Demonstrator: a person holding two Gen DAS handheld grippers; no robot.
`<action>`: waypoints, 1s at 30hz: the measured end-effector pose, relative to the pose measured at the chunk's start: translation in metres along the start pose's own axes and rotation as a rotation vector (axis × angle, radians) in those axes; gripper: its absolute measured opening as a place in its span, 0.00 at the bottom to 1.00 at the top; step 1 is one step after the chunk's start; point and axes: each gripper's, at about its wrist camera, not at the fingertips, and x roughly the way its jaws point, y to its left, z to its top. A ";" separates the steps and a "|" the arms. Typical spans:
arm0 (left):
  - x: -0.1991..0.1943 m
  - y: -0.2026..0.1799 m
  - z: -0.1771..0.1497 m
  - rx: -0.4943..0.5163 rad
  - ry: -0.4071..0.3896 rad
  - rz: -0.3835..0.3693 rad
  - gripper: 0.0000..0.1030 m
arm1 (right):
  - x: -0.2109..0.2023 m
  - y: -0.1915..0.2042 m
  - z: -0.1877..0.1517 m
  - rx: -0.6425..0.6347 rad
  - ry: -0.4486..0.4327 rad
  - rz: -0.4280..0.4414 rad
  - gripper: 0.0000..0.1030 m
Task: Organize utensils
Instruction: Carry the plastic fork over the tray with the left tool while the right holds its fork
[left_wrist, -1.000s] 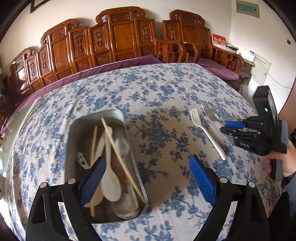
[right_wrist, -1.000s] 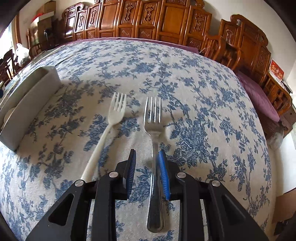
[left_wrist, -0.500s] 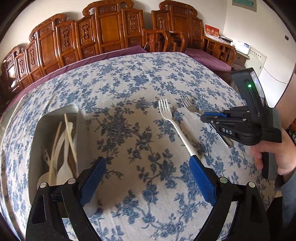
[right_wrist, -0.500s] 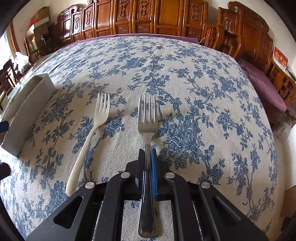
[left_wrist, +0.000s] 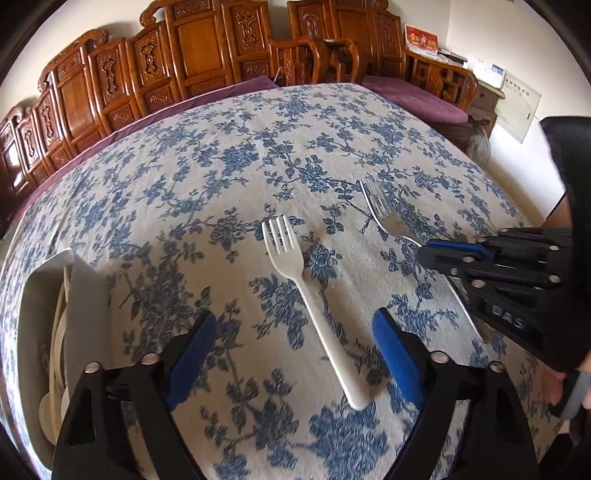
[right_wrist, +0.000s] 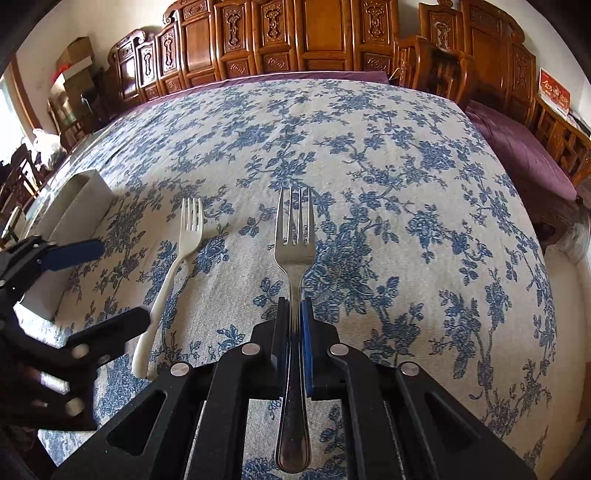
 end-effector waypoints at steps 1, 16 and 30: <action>0.005 -0.003 0.003 0.003 0.008 0.007 0.70 | -0.001 -0.002 0.000 0.003 -0.003 0.002 0.08; 0.030 -0.006 0.011 -0.059 0.079 0.004 0.07 | -0.006 -0.006 0.000 0.029 -0.012 0.046 0.08; -0.010 0.025 0.005 -0.075 0.005 0.007 0.06 | -0.014 0.024 0.009 -0.026 -0.025 0.056 0.08</action>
